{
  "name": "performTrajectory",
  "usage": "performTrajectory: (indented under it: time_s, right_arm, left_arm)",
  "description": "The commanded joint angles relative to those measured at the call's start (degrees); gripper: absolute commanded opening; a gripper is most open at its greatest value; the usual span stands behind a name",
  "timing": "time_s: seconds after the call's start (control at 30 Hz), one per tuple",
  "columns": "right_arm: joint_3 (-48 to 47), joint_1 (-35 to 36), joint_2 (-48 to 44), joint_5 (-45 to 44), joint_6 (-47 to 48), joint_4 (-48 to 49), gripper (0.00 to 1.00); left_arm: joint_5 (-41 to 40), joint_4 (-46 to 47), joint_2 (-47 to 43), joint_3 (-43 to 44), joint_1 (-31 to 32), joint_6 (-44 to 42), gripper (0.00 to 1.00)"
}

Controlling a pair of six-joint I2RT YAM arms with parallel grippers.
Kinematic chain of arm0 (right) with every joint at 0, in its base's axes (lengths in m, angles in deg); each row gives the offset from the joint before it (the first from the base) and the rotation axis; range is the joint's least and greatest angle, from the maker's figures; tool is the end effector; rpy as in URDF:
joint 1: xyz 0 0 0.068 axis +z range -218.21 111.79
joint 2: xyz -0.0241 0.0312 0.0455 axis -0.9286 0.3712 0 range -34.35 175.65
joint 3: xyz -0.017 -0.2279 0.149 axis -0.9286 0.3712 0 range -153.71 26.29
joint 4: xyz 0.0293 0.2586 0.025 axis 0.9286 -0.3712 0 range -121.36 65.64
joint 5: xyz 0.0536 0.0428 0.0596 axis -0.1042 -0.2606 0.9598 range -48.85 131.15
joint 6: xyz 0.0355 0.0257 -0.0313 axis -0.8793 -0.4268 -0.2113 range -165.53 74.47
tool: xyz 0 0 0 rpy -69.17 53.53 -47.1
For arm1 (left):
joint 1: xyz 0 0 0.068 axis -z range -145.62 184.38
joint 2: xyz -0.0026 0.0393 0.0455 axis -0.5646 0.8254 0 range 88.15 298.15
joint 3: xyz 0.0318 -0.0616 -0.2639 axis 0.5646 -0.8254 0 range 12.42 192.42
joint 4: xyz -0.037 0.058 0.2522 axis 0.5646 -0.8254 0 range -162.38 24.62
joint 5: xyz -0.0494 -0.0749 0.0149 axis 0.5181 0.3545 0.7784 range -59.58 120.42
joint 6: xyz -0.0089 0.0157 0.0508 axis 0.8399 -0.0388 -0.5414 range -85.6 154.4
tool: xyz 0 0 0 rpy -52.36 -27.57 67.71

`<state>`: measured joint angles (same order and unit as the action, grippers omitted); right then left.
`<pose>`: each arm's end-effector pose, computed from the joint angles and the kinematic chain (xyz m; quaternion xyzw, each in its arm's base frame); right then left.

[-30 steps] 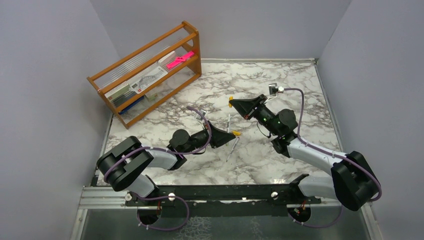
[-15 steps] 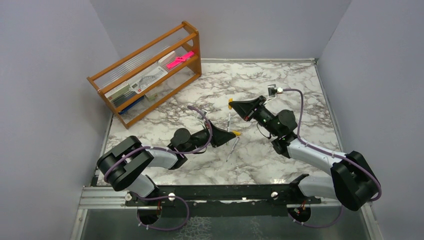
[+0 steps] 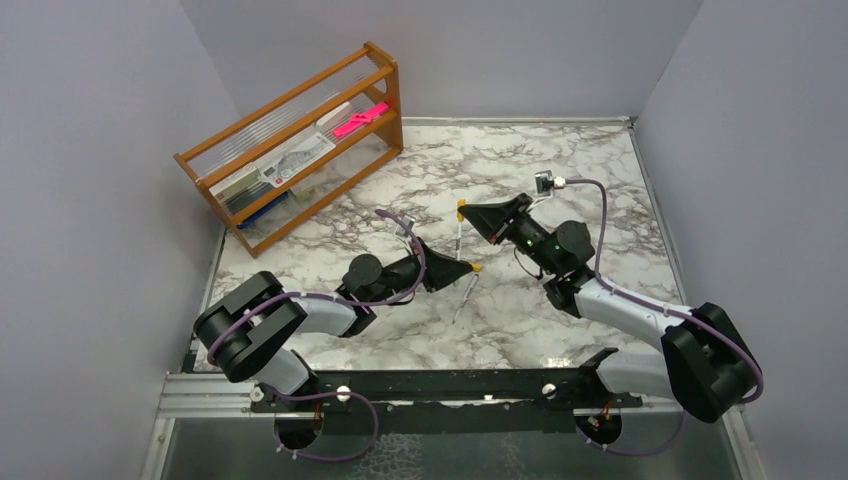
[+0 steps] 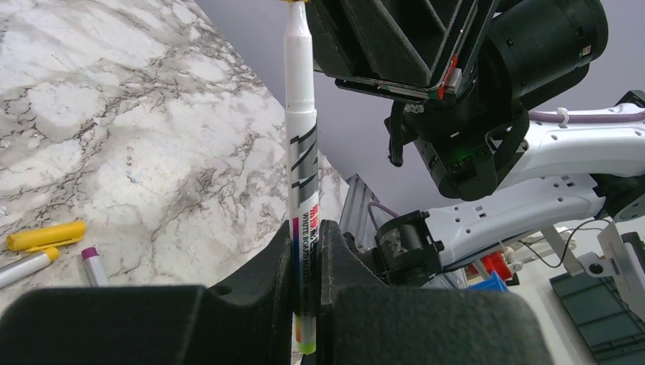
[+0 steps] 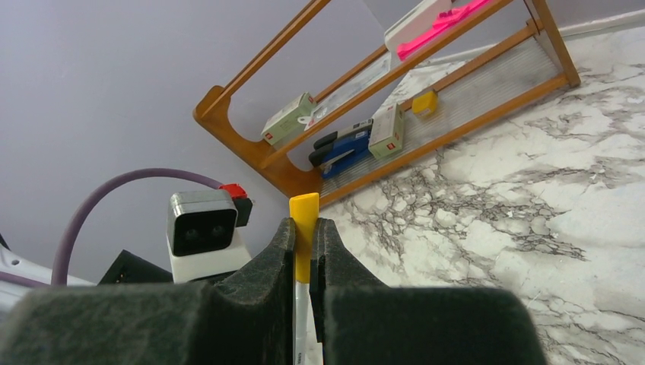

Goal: Insert the pens into the pen caps

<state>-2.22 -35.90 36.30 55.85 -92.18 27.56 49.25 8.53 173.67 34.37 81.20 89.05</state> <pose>0.2160 0.1473 0.2611 -0.0173 0.6462 0.5458 0.5331 0.1750 -0.2035 0.2035 0.0822 0.6390 -0.6529 0.3983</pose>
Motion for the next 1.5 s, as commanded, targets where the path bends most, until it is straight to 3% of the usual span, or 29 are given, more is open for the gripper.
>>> performTrajectory:
  time_s: [0.0, 1.47]
  right_arm:
    - [0.5, 0.5, -1.8, 1.0, 0.7, 0.3, 0.02]
    - [0.0, 0.5, -1.9, -2.1, 1.0, 2.3, 0.01]
  left_arm:
    - [-1.2, 0.6, 0.2, 0.8, -0.2, -0.7, 0.0]
    - [0.8, 2.7, 2.0, 1.0, -0.3, 0.8, 0.0]
